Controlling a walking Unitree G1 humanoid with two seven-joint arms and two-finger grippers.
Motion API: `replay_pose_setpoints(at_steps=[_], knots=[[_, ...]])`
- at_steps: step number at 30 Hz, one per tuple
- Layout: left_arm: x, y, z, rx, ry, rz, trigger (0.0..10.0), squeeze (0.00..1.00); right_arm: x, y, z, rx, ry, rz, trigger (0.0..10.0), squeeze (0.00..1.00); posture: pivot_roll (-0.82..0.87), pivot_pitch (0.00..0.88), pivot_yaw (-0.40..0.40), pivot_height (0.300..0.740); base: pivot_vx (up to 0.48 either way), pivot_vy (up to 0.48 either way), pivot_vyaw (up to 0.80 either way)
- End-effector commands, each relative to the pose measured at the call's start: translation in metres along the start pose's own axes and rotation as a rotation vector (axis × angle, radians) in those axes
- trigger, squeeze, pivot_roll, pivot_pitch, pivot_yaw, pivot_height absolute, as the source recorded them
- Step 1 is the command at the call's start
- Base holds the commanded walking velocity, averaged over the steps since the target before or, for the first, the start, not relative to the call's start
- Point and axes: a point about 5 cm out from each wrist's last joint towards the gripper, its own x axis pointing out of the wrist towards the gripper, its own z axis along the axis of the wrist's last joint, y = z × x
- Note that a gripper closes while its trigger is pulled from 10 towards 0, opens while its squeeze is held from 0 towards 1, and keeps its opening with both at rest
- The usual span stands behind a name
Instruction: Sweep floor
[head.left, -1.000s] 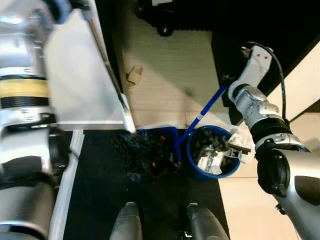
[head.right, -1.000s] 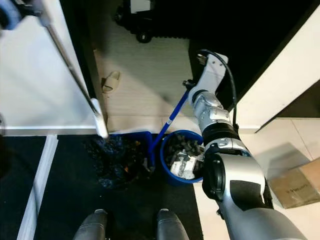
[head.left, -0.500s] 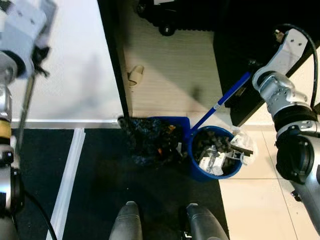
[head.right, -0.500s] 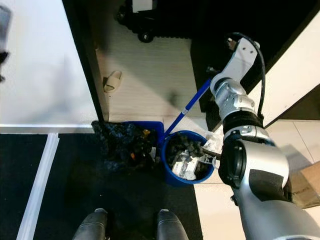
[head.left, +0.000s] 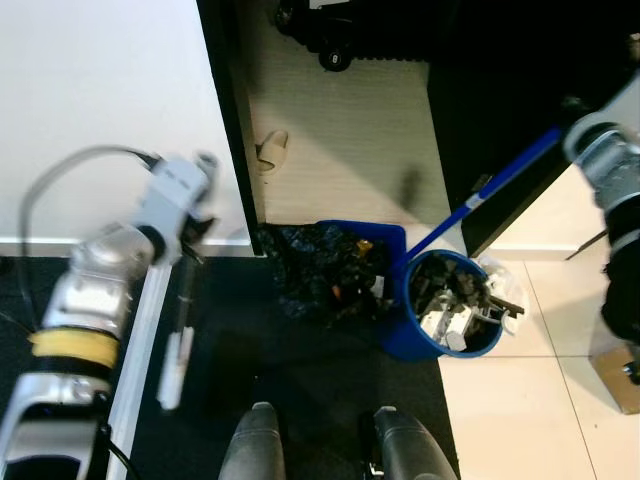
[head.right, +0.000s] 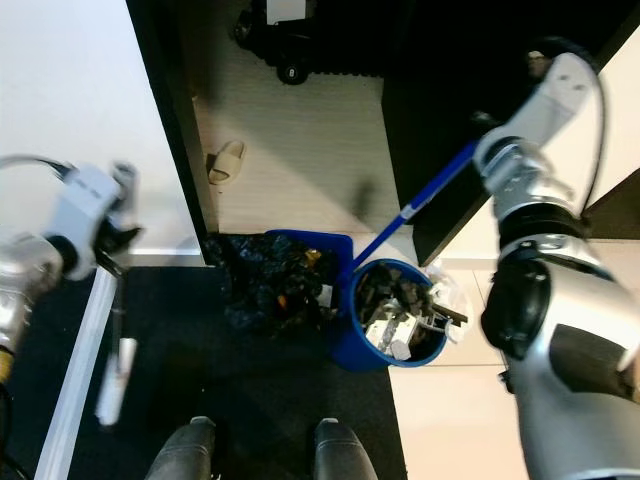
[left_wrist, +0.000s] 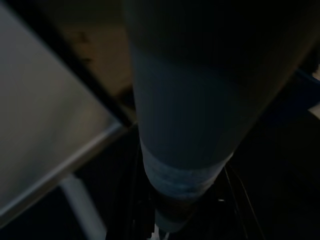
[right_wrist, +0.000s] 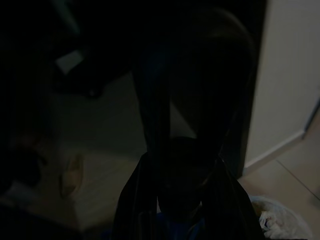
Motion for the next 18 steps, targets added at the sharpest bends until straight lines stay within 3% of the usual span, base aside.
replay_pose_setpoints(at_steps=[1, 12, 18], knots=[[0.004, -0.005, 0.002, 0.023, -0.012, 0.008, 10.0, 0.0, -0.001, 0.01, 0.029, 0.085, -0.103, 0.037, 10.0, 0.0, 0.04, 0.053, -0.078, 0.74, 0.0, 0.0, 0.0], [0.016, -0.013, -0.008, -0.009, 0.003, 0.123, 10.0, 0.0, 0.0, 0.036, -0.013, 0.085, -0.007, 0.104, 10.0, 0.0, 0.05, 0.056, -0.081, 0.74, 0.0, 0.0, 0.0], [0.016, -0.016, -0.01, -0.028, -0.001, 0.14, 10.0, 0.0, -0.001, 0.045, -0.028, 0.173, 0.027, 0.107, 10.0, 0.0, 0.06, 0.056, -0.087, 0.74, 0.0, 0.0, 0.0]])
